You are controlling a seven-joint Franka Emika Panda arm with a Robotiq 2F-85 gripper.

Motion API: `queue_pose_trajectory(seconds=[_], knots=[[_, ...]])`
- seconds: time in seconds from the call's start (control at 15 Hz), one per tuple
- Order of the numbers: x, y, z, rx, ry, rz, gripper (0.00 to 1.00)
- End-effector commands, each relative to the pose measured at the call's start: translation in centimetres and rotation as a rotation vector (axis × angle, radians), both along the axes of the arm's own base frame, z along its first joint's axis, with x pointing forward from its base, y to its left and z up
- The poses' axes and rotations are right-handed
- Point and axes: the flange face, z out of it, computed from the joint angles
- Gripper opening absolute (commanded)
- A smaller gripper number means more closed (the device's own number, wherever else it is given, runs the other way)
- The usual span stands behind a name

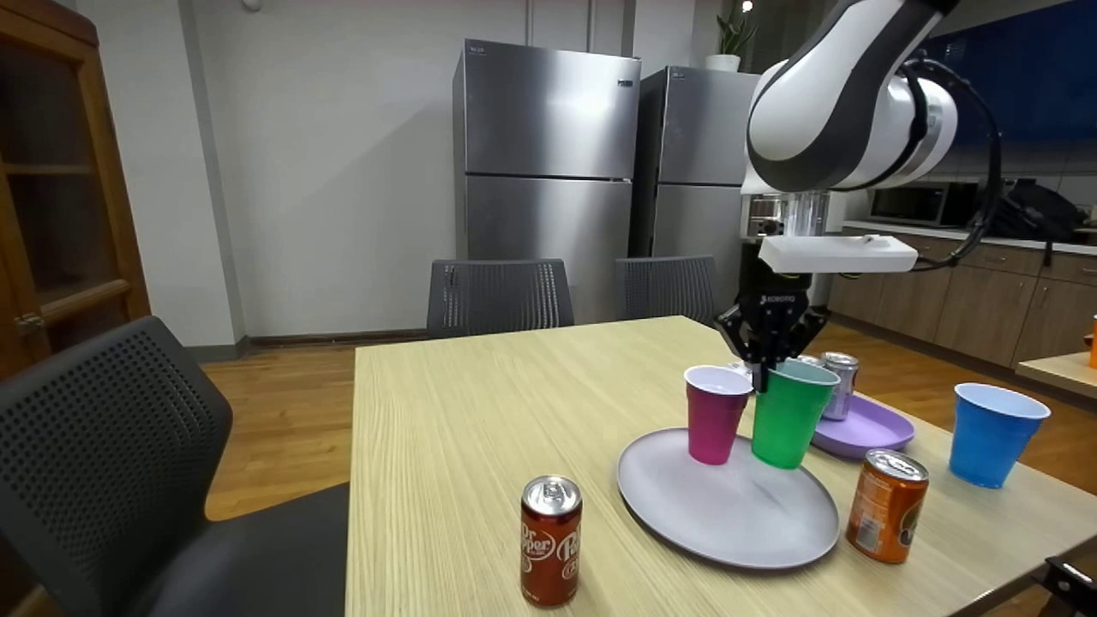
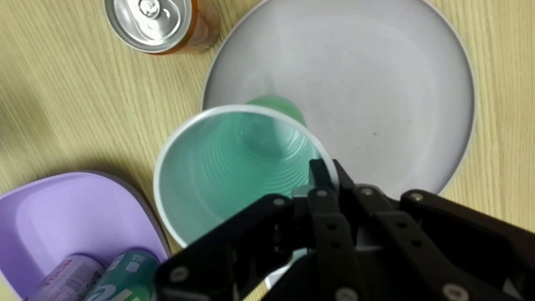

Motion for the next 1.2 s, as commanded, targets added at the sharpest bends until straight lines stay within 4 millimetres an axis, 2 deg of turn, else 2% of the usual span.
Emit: queue_pose_trajectory(seconds=[0.0,1.13], knots=[[-0.6,0.6,-0.2,-0.027,0.013,0.031,0.01],[0.6,1.8,-3.8,-0.063,0.046,0.029,0.01]])
